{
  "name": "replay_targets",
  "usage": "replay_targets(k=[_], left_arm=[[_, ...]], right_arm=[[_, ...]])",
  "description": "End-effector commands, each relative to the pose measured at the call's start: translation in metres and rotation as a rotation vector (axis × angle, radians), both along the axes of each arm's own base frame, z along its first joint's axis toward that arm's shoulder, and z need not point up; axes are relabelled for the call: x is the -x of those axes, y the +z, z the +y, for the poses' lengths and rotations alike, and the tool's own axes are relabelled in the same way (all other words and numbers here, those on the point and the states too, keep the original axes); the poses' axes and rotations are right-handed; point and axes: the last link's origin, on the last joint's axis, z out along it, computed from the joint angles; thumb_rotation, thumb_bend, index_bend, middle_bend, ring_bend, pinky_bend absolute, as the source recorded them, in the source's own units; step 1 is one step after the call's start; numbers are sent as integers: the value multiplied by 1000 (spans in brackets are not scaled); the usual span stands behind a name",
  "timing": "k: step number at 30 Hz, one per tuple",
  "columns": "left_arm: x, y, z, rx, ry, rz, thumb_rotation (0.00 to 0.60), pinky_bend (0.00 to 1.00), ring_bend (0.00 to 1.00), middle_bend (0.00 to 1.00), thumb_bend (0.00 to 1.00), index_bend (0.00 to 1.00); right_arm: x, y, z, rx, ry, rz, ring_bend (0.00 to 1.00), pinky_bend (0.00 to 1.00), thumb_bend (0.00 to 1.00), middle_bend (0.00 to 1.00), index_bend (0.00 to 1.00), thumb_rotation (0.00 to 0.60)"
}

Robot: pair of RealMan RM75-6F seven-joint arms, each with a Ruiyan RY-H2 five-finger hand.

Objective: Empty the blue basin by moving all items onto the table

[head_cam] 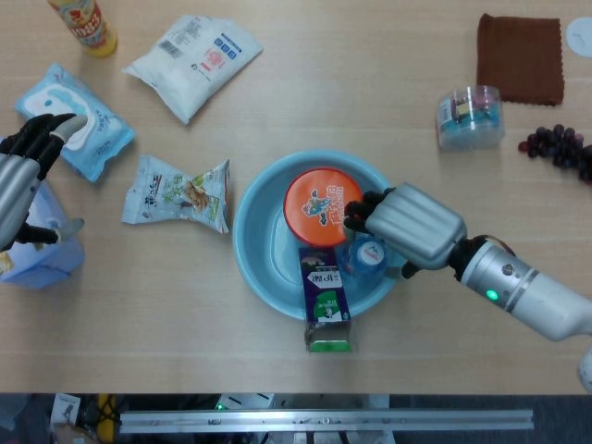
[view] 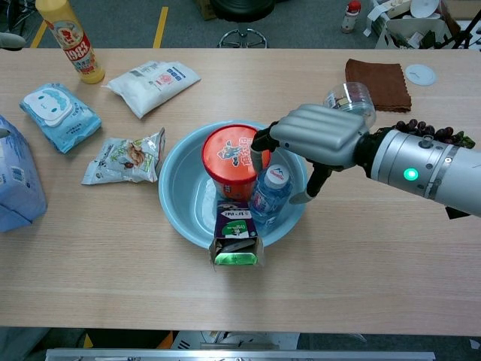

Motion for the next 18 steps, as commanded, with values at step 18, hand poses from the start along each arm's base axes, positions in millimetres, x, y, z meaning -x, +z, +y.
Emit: replay_targets(k=[18], left_arm=[[2, 3, 0, -5, 0, -7, 600, 197, 61, 81, 188, 0]], right_arm=[[-10, -10, 1, 33, 40, 30, 347, 553, 186, 369, 568, 600]])
